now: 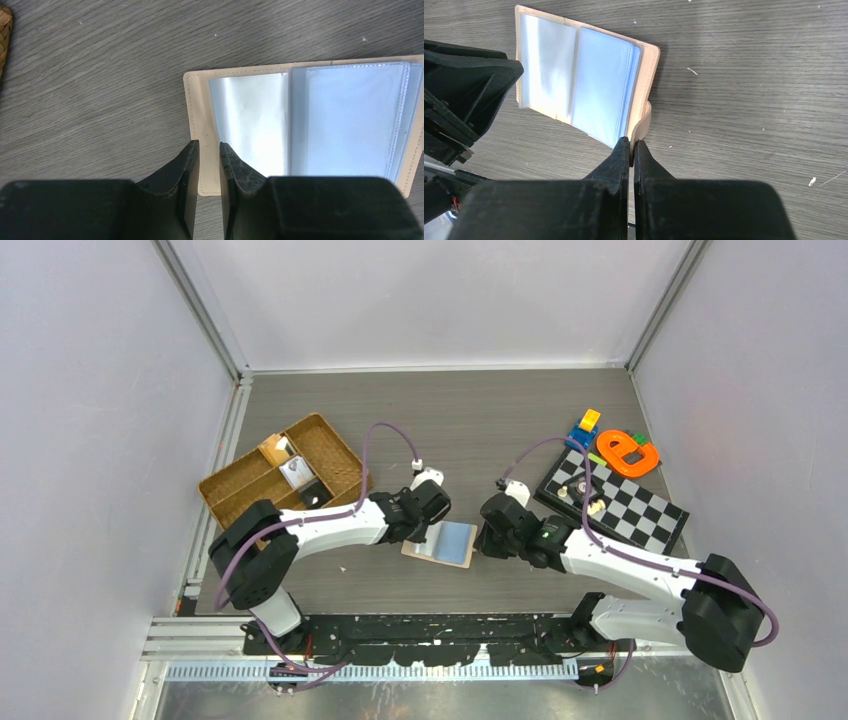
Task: Put the credit cards into the card holder
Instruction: Open the card holder at the center of the board.
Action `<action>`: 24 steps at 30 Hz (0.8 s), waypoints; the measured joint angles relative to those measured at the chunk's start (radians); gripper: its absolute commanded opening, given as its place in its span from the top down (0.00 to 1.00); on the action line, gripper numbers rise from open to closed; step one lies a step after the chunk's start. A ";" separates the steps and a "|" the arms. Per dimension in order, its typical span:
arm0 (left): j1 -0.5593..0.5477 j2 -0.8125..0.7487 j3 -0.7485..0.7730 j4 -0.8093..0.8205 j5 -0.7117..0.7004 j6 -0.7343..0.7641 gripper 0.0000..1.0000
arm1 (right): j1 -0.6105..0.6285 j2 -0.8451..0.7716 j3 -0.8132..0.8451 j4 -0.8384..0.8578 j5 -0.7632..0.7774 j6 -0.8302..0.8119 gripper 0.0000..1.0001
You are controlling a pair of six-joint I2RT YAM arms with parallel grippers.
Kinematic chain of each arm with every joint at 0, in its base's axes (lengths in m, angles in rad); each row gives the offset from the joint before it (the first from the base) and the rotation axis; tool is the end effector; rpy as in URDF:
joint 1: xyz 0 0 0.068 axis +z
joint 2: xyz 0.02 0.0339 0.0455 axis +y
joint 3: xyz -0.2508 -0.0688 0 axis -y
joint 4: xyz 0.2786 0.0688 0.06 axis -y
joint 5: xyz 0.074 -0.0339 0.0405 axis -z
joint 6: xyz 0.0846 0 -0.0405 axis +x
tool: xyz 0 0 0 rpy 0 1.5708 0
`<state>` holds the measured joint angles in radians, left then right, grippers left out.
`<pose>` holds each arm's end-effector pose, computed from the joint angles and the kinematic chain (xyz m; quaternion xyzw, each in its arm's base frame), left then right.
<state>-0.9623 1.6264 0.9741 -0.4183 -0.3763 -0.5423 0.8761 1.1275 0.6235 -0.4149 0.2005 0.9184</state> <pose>0.2341 -0.2817 0.1085 0.1531 0.9405 -0.0338 0.3013 0.1925 0.2047 0.1333 0.0520 0.9417 0.1899 0.2728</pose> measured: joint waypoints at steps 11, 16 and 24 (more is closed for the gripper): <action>0.000 0.023 -0.002 -0.010 -0.003 -0.006 0.90 | -0.001 0.067 -0.001 0.030 0.027 -0.004 0.99; 0.000 0.031 -0.013 -0.013 -0.003 -0.019 0.96 | -0.006 0.103 -0.003 0.058 0.037 -0.004 0.99; 0.000 0.030 -0.034 0.002 -0.002 -0.036 0.99 | -0.064 0.159 -0.003 0.106 0.051 -0.043 1.00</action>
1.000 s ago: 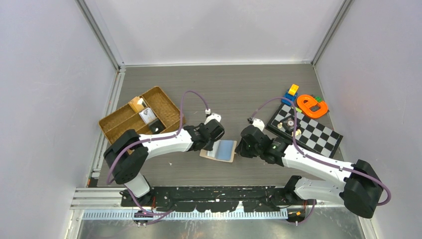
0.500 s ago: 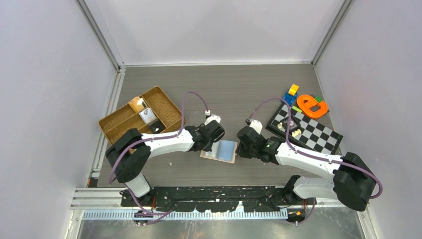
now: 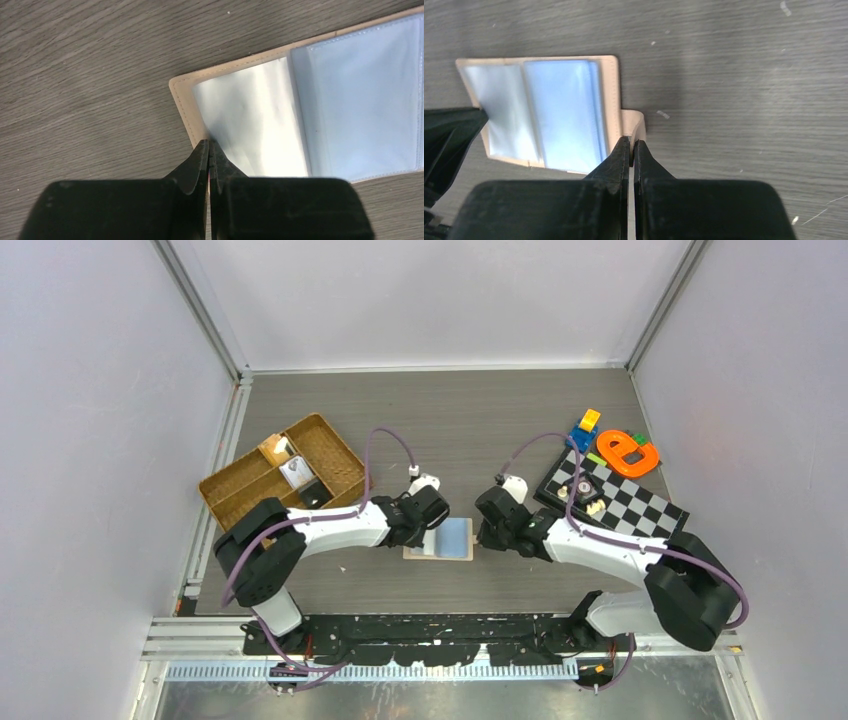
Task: Put the credit cards into the card holder
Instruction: Open the card holder at the center of the board.
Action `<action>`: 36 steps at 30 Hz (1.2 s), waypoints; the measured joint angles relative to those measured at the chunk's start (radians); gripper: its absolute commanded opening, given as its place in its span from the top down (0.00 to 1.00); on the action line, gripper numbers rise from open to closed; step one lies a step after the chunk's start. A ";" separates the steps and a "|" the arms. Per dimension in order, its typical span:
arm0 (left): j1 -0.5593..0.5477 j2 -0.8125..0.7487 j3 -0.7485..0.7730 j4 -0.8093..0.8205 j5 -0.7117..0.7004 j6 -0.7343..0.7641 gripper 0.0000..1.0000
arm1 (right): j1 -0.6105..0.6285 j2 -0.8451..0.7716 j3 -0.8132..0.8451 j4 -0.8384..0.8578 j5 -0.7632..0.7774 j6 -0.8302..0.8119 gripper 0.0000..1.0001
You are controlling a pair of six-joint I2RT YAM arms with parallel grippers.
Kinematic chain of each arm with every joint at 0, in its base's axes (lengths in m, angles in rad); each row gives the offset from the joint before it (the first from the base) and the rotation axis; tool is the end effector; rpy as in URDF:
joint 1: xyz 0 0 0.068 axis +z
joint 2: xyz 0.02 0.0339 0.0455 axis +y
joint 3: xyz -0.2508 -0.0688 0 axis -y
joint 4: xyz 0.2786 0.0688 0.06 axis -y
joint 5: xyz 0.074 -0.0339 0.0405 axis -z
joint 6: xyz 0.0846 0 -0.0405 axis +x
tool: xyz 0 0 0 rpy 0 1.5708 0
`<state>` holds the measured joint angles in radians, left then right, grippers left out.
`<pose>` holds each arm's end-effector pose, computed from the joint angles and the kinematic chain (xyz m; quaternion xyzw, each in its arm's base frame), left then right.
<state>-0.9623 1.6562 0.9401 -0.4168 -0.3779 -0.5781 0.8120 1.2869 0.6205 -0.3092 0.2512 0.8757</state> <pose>0.2289 -0.2740 0.0875 0.1430 0.9489 -0.0169 0.2808 0.2170 0.1983 0.1001 0.0669 0.9469 0.1378 0.2828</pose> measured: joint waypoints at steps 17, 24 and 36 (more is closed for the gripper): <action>0.002 -0.014 -0.023 0.029 0.009 -0.044 0.99 | -0.050 -0.218 0.023 -0.132 -0.021 -0.071 0.57; 0.002 -0.018 -0.026 0.044 0.036 -0.052 0.92 | -0.034 -0.191 0.029 -0.122 -0.066 -0.072 0.61; 0.002 -0.088 -0.027 -0.001 0.059 -0.042 0.54 | 0.014 -0.019 0.032 -0.028 -0.118 -0.071 0.61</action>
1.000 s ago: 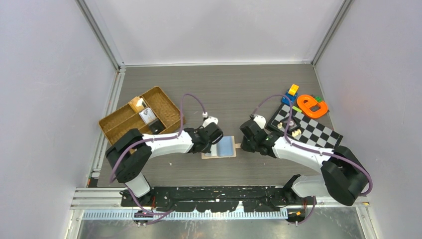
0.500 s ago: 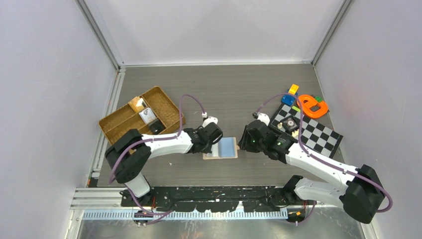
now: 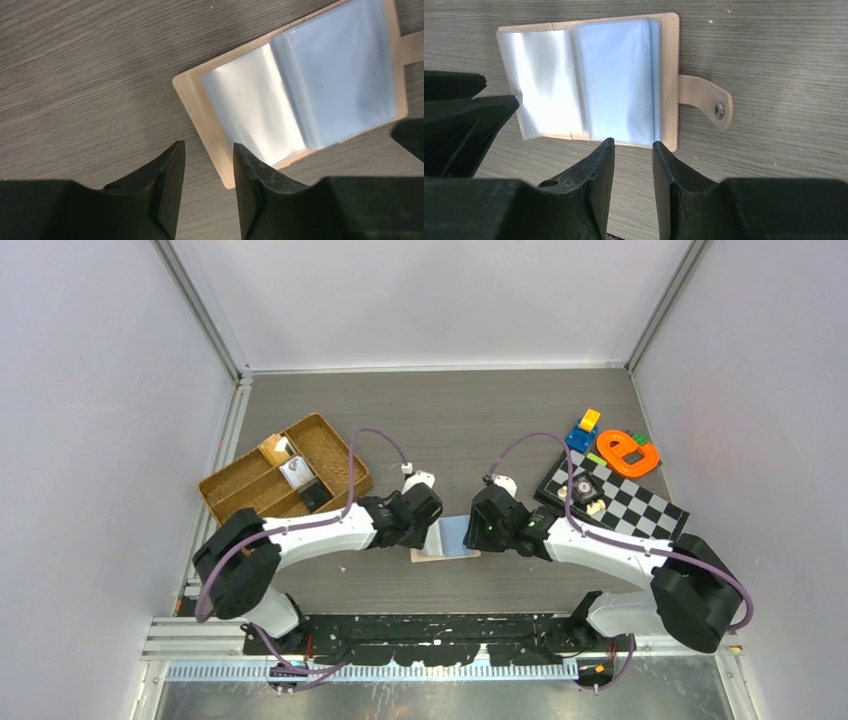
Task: Put the credit cards into the card holder
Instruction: Open the card holder at the center of the board, then pick up the credit card from the storage box.
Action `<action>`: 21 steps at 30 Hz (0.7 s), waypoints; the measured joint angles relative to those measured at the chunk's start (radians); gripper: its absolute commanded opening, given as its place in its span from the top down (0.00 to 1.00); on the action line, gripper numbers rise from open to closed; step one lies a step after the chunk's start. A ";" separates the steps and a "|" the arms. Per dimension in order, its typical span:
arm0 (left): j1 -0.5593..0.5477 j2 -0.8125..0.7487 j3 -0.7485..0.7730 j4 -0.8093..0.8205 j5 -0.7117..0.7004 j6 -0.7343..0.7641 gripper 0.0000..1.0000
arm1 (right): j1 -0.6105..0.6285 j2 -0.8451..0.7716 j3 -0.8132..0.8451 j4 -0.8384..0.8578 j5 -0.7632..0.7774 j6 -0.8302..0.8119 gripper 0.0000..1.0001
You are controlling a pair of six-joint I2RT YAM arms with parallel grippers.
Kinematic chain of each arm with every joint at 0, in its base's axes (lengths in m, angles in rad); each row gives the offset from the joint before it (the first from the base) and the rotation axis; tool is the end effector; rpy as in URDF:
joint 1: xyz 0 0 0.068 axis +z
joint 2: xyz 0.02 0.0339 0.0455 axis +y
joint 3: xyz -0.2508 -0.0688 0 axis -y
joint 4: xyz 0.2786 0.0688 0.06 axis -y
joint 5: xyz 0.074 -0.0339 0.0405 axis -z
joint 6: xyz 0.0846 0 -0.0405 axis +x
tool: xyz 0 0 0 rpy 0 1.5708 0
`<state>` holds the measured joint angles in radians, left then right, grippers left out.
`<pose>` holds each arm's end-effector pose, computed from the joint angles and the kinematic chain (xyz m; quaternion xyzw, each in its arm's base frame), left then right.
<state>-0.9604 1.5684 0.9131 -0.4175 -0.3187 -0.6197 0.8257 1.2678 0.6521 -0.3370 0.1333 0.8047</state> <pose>0.2227 -0.2721 0.1065 0.1237 0.9497 -0.0646 0.2805 0.2108 0.2119 0.1123 0.0103 0.9507 0.1774 0.2543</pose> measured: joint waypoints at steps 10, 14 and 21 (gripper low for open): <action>0.022 -0.208 0.001 -0.093 0.021 0.006 0.37 | 0.000 0.150 0.100 0.104 -0.078 0.002 0.62; 0.114 -0.282 0.009 -0.156 0.064 0.026 0.34 | 0.000 0.243 0.150 0.128 -0.108 -0.003 0.63; 0.427 -0.387 0.085 -0.291 0.168 0.146 0.24 | 0.011 0.312 0.222 0.151 -0.175 -0.021 0.63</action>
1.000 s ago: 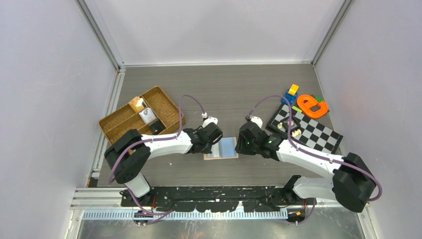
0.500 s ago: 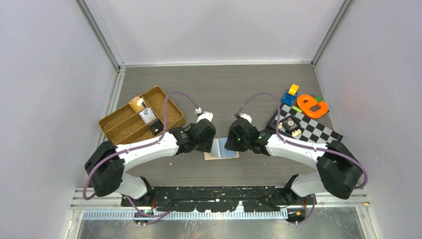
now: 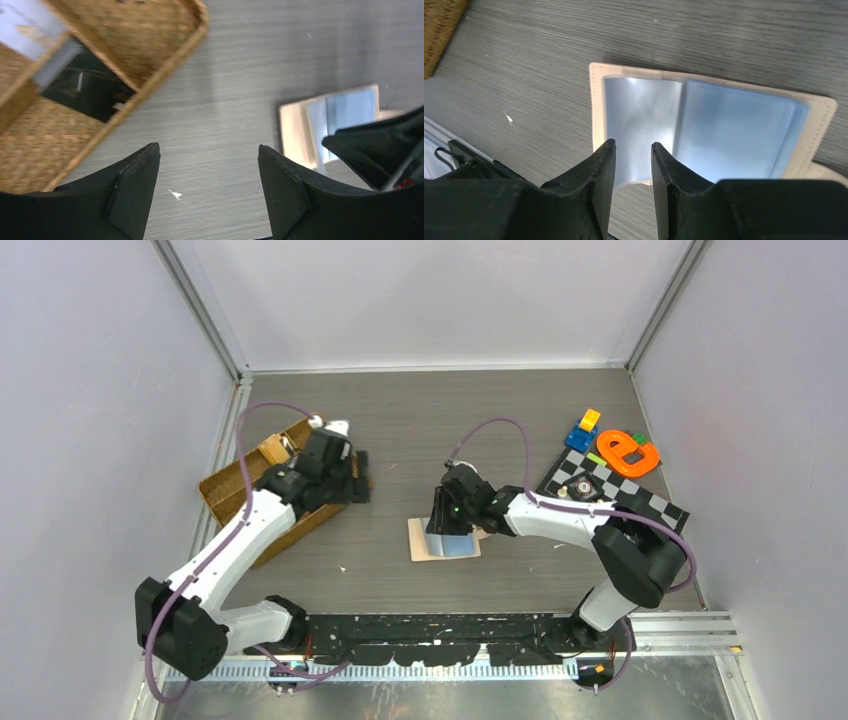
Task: Put the credit cards into the card holder
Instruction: Pick up the credit card from the storage box.
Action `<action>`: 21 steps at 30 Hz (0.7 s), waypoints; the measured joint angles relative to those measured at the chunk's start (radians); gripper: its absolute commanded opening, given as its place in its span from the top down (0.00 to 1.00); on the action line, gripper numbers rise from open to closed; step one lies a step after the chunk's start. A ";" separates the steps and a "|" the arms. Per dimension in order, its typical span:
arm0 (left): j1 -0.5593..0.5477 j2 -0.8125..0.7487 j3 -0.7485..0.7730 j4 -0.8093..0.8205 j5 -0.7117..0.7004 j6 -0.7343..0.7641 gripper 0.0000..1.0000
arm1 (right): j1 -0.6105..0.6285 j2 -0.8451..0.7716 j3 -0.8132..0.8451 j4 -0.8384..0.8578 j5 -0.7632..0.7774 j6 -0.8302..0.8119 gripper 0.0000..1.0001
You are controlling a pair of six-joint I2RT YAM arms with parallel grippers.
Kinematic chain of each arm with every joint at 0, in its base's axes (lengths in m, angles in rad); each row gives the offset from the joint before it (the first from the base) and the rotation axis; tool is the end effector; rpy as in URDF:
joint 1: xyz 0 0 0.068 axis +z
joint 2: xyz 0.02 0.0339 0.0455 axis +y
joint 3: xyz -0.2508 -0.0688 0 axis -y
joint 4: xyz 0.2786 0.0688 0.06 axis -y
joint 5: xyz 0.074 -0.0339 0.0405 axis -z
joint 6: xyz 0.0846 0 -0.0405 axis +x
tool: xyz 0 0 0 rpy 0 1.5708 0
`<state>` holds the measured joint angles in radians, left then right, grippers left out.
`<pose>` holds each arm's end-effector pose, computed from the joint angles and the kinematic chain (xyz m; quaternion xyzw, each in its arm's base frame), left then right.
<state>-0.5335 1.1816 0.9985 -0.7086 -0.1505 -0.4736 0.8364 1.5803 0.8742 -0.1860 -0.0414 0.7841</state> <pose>0.2723 -0.1461 0.2311 0.0031 0.9406 -0.0982 0.3251 0.2472 0.2791 0.1058 -0.0315 0.9423 0.2546 0.2153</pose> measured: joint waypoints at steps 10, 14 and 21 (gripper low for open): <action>0.414 0.110 0.124 -0.095 0.145 0.254 0.19 | 0.013 0.085 0.022 0.051 -0.100 -0.002 0.63; 0.462 0.218 0.149 -0.097 0.217 0.376 0.18 | 0.019 0.095 0.032 0.051 -0.129 -0.005 0.62; 0.474 0.328 0.162 -0.095 0.257 0.543 0.16 | 0.019 0.100 0.054 0.063 -0.167 -0.016 0.62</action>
<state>-0.0597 1.5101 1.1606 -0.8032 0.1062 0.0696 0.8555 1.6806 0.9279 -0.1226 -0.2081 0.7677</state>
